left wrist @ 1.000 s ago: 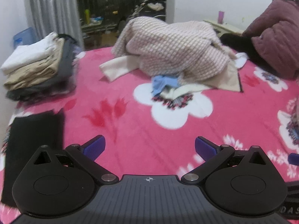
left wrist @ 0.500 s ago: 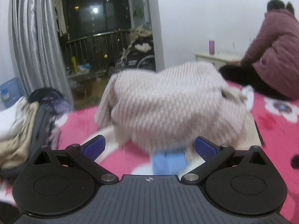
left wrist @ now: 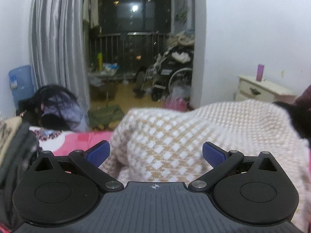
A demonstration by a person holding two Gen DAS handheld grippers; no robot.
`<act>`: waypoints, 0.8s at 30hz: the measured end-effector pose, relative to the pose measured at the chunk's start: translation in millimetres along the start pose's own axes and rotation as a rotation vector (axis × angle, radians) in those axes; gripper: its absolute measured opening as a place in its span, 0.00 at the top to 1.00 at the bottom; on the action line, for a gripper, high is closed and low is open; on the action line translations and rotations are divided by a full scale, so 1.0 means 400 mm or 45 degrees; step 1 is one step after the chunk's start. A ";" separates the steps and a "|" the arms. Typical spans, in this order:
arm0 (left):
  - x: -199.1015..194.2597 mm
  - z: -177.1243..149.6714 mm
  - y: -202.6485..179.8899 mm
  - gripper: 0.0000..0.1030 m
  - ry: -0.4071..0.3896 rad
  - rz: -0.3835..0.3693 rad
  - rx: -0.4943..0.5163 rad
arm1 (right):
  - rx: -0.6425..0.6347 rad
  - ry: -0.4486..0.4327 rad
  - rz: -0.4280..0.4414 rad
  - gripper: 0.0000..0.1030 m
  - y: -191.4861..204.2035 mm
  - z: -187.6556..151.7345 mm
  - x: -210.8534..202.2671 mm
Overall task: Fold clothes
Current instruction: 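Grasp the checked knit cardigan with the left and right grippers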
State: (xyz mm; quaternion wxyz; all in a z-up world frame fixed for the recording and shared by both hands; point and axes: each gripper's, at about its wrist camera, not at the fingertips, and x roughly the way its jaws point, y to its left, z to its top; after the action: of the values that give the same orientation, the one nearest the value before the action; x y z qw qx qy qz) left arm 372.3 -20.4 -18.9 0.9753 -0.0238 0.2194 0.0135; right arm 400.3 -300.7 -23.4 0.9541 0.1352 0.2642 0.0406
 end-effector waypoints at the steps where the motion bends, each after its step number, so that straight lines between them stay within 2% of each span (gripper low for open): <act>1: 0.013 -0.006 0.003 0.02 0.011 0.001 -0.017 | -0.007 0.018 0.001 0.00 0.001 0.005 0.028; 4: 0.025 -0.030 0.017 0.05 0.000 -0.033 -0.124 | -0.013 0.048 -0.006 0.01 0.011 0.014 0.095; 6: 0.033 -0.026 0.016 0.19 -0.009 -0.067 -0.158 | -0.027 0.084 -0.035 0.05 0.017 0.020 0.133; 7: 0.030 -0.028 0.013 0.22 -0.018 -0.079 -0.160 | -0.038 0.109 -0.057 0.09 0.019 0.021 0.149; 9: 0.021 -0.035 -0.001 0.32 -0.044 -0.072 -0.128 | -0.057 0.148 -0.090 0.12 0.023 0.019 0.175; 11: 0.019 -0.037 -0.016 0.43 -0.059 -0.067 -0.096 | -0.089 0.145 -0.093 0.19 0.037 0.020 0.170; 13: 0.012 -0.039 -0.029 0.54 -0.067 -0.060 -0.070 | -0.146 0.131 -0.092 0.38 0.059 0.018 0.150; 14: 0.007 -0.040 -0.032 0.61 -0.070 -0.057 -0.059 | -0.185 0.120 -0.089 0.44 0.073 0.016 0.133; 16: -0.002 -0.044 -0.033 0.67 -0.067 -0.058 -0.053 | -0.263 0.097 -0.085 0.77 0.101 0.011 0.101; 17: -0.005 -0.045 -0.030 0.71 -0.057 -0.064 -0.067 | -0.302 0.086 -0.082 0.83 0.116 0.009 0.084; 20: -0.016 -0.047 -0.019 0.76 -0.034 -0.082 -0.085 | -0.415 0.052 -0.073 0.85 0.157 0.003 0.035; 24: -0.061 -0.065 -0.001 0.79 -0.015 -0.117 -0.060 | -0.429 0.027 0.055 0.86 0.175 -0.023 -0.068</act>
State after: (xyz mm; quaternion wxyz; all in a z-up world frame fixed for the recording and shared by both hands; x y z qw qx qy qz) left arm 339.4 -22.5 -31.7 0.9753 -0.0566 0.2120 -0.0259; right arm 371.6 -235.4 2.0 0.9593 -0.0216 0.2608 0.1062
